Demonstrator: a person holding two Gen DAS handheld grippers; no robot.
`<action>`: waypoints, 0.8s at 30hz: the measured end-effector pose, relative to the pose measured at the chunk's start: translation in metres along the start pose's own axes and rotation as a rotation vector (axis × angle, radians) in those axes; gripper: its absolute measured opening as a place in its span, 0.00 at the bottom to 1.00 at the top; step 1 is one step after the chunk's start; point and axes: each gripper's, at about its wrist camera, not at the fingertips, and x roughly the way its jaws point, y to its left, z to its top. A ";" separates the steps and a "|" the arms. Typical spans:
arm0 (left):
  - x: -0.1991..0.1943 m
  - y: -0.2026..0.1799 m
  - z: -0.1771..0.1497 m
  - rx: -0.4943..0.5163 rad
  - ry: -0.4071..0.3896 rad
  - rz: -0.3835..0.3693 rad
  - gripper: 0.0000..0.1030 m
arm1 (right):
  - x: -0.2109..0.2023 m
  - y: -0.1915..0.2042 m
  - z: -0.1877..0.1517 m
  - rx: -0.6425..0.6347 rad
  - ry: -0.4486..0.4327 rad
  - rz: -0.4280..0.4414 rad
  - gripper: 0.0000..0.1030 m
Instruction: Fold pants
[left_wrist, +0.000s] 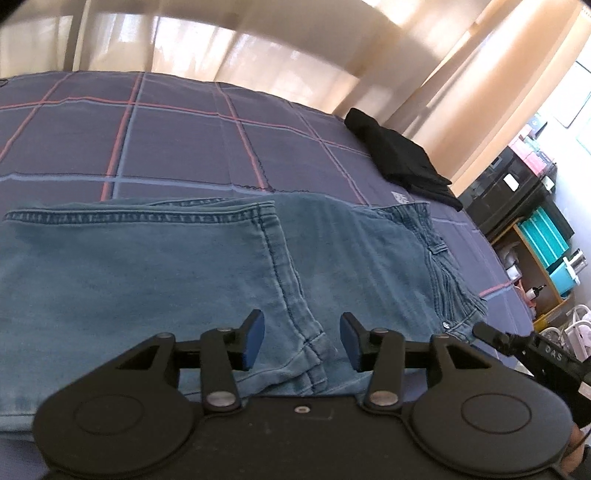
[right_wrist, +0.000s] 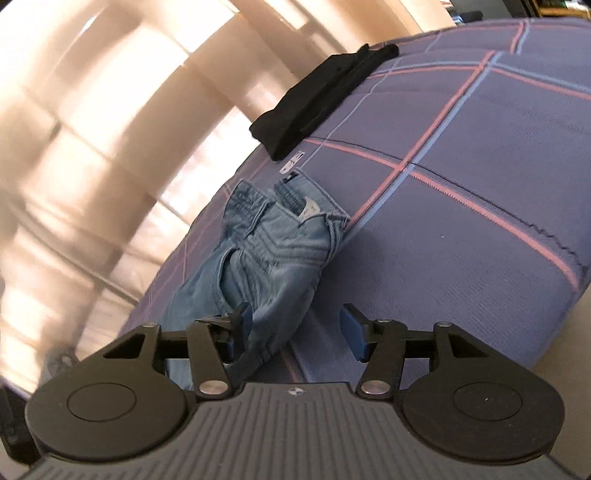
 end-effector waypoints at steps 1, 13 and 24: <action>0.001 0.000 0.000 -0.002 0.004 0.007 1.00 | 0.005 -0.001 0.001 0.005 -0.003 0.008 0.88; 0.011 -0.003 0.001 -0.003 0.021 0.035 1.00 | 0.013 0.002 0.013 0.053 -0.032 0.074 0.86; 0.012 -0.003 0.001 0.000 0.020 0.036 1.00 | 0.035 -0.011 0.021 0.234 -0.085 0.129 0.93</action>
